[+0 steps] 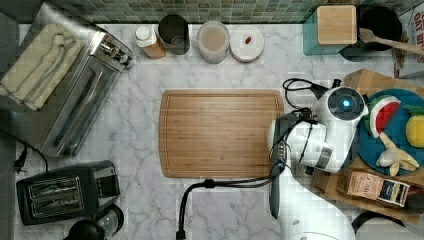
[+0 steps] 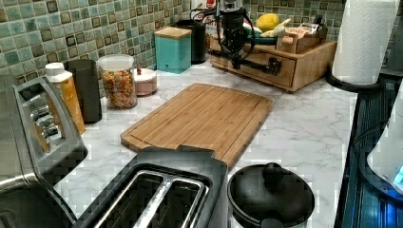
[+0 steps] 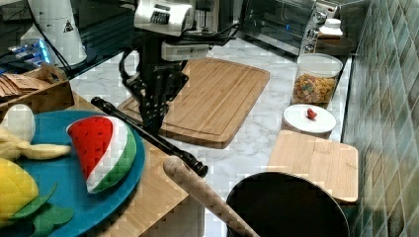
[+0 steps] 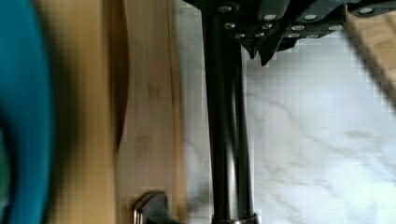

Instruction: Close the drawer.

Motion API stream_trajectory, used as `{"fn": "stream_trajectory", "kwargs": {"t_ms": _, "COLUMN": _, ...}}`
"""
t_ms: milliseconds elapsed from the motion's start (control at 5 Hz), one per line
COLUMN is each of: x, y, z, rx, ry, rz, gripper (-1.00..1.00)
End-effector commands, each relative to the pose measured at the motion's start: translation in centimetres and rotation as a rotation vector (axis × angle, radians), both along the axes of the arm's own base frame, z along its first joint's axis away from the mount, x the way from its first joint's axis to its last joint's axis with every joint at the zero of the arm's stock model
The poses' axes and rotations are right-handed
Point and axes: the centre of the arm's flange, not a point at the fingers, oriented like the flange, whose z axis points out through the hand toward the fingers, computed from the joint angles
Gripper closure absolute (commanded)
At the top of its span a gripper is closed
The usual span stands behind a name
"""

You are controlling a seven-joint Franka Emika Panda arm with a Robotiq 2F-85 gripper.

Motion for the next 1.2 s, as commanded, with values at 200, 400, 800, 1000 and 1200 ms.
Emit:
{"fn": "stream_trajectory", "kwargs": {"t_ms": 200, "x": -7.41, "y": -16.76, "z": 7.13, "rx": -0.143, "ry": -0.107, "rz": -0.062, "gripper": 1.00}}
{"fn": "stream_trajectory", "kwargs": {"t_ms": 400, "x": -7.40, "y": -16.76, "z": 7.13, "rx": -0.143, "ry": -0.107, "rz": -0.062, "gripper": 1.00}}
{"fn": "stream_trajectory", "kwargs": {"t_ms": 800, "x": -7.42, "y": -16.77, "z": 7.12, "rx": -0.142, "ry": -0.107, "rz": -0.062, "gripper": 1.00}}
{"fn": "stream_trajectory", "kwargs": {"t_ms": 1000, "x": -7.41, "y": -16.76, "z": 7.12, "rx": -0.142, "ry": -0.107, "rz": -0.062, "gripper": 1.00}}
{"fn": "stream_trajectory", "kwargs": {"t_ms": 1200, "x": -7.41, "y": -16.76, "z": 7.12, "rx": -0.142, "ry": -0.107, "rz": -0.062, "gripper": 1.00}}
